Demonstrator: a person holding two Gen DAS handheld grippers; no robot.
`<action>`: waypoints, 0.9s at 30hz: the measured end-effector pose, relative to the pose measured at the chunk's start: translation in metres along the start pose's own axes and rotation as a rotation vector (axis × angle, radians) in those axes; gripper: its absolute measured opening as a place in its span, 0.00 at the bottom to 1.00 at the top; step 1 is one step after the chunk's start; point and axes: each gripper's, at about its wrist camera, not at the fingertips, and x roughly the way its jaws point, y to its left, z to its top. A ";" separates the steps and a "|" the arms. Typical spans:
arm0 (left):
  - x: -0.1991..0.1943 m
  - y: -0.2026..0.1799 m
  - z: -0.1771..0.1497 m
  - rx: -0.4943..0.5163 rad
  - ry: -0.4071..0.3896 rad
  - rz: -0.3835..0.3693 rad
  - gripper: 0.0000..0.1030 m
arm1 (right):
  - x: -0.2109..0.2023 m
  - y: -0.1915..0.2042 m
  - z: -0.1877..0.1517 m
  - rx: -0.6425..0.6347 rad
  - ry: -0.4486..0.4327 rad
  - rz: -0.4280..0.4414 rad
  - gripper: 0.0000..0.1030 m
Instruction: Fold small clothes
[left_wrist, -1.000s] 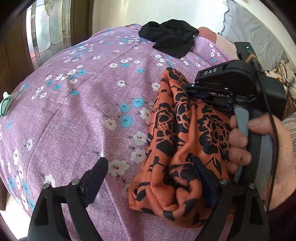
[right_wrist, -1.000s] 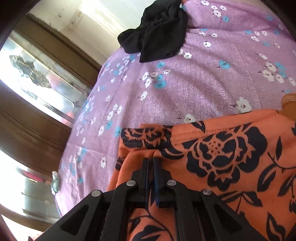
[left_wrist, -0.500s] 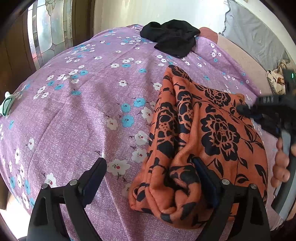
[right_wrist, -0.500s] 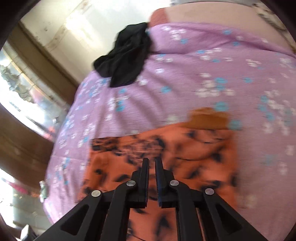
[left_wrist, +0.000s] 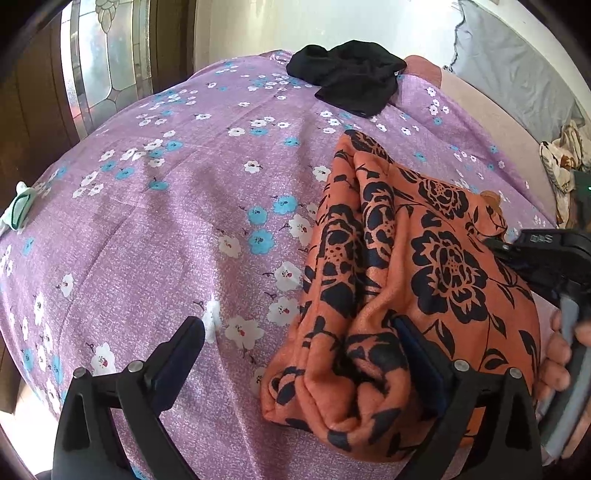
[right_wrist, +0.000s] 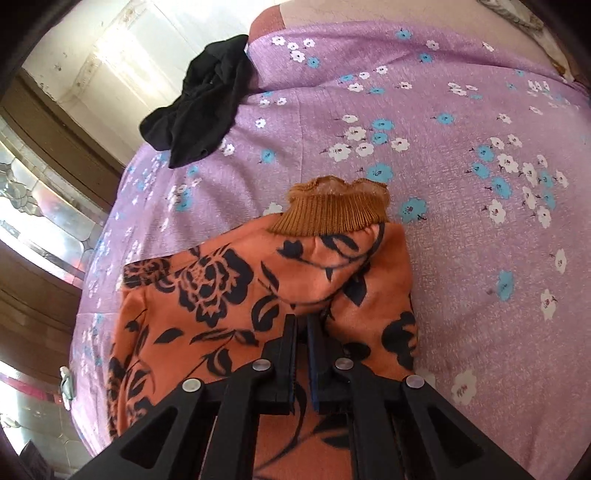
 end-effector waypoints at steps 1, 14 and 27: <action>-0.001 -0.001 0.000 0.007 -0.005 0.005 0.98 | -0.006 -0.002 -0.004 -0.002 -0.005 0.006 0.07; -0.004 -0.006 -0.003 0.012 -0.017 0.027 0.98 | -0.077 0.007 -0.068 -0.159 0.028 0.063 0.10; -0.007 -0.012 -0.006 0.038 -0.046 0.067 0.98 | -0.062 -0.008 -0.090 -0.205 0.004 0.123 0.10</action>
